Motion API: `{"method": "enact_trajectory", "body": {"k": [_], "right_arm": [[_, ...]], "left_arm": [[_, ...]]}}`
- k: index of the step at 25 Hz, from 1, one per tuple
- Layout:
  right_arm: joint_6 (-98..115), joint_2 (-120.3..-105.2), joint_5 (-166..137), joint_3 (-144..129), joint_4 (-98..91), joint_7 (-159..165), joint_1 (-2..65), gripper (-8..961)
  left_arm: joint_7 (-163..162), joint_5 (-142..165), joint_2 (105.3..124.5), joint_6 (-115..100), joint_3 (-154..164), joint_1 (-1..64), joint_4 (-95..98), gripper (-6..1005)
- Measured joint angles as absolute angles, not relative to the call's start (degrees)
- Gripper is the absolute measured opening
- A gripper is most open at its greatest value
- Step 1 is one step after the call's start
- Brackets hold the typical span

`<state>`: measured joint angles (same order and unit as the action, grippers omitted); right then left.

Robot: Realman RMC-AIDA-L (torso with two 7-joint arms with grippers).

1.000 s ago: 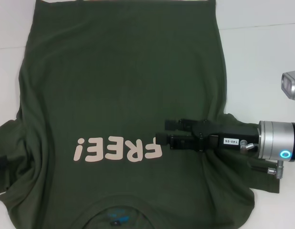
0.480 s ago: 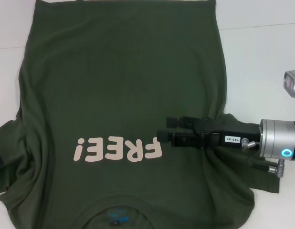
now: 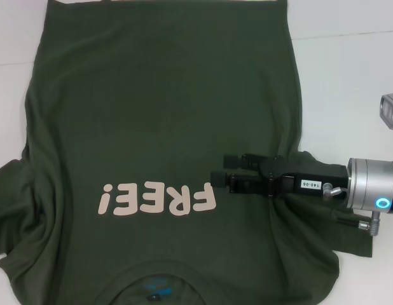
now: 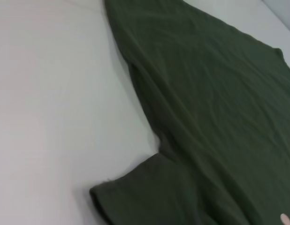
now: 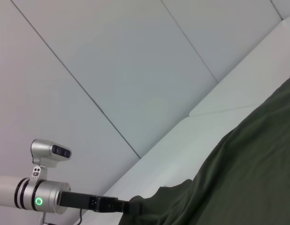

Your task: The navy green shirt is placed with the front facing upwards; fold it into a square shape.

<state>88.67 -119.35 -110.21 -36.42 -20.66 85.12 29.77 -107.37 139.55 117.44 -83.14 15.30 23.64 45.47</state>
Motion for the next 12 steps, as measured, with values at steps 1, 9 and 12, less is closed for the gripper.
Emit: {"method": "enact_trajectory", "body": {"k": [1,9,12], "right_arm": [[88.7,-119.35,-110.2,-36.4,-20.7,85.1,29.8,915],[88.6,-119.43,-110.2,-36.2,-20.7,85.0,29.8,915],[88.5,-119.44,-110.2,-36.2,-20.7,85.0,29.8,915]], "left_arm": [[-107.6,139.5,117.42,-83.5,15.3,23.7,45.6,83],[-111.4,138.8,117.41,-86.2,15.6,25.0,45.9,28],[-112.4,137.5,117.42,-88.2,15.4,25.4,46.2,21]]}}
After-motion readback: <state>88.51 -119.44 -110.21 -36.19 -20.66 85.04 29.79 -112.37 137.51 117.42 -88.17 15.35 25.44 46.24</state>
